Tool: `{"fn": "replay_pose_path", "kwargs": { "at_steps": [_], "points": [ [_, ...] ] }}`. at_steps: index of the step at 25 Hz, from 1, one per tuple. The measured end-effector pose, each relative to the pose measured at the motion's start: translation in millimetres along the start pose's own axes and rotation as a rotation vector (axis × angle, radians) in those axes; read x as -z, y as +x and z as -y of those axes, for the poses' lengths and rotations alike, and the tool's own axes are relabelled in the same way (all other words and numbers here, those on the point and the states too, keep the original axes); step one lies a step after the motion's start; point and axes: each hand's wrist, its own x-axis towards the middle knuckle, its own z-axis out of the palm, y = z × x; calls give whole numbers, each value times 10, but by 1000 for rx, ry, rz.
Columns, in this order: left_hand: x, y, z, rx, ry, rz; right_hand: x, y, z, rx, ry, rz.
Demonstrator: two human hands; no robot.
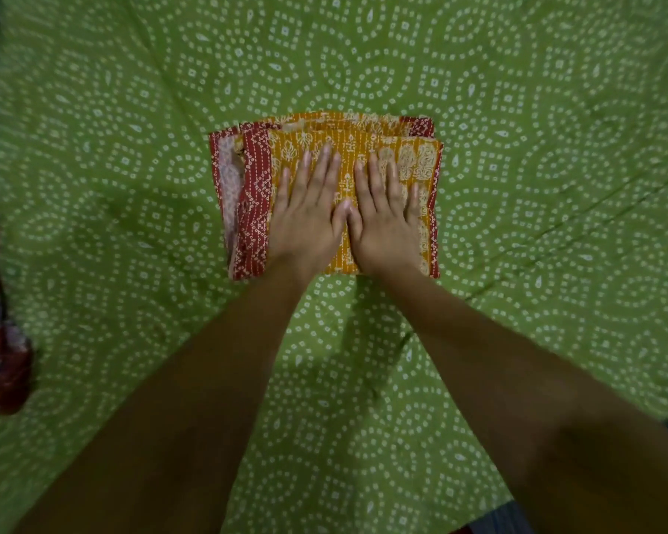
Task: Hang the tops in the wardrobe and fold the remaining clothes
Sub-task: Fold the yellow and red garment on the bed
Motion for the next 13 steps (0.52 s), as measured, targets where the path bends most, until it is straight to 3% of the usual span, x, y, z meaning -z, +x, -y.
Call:
{"fn": "replay_pose_path", "kwargs": {
  "at_steps": [4, 8, 10, 13],
  "points": [
    [5, 620, 166, 136, 35, -118, 87, 801, 42, 46, -32, -80],
    [1, 442, 248, 171, 54, -172, 81, 671, -59, 38, -40, -156],
    [-44, 87, 420, 281, -14, -160, 64, 317, -195, -147, 34, -175],
    [-105, -461, 687, 427, -84, -76, 43, -206, -271, -521, 342, -143]
  ]
}}
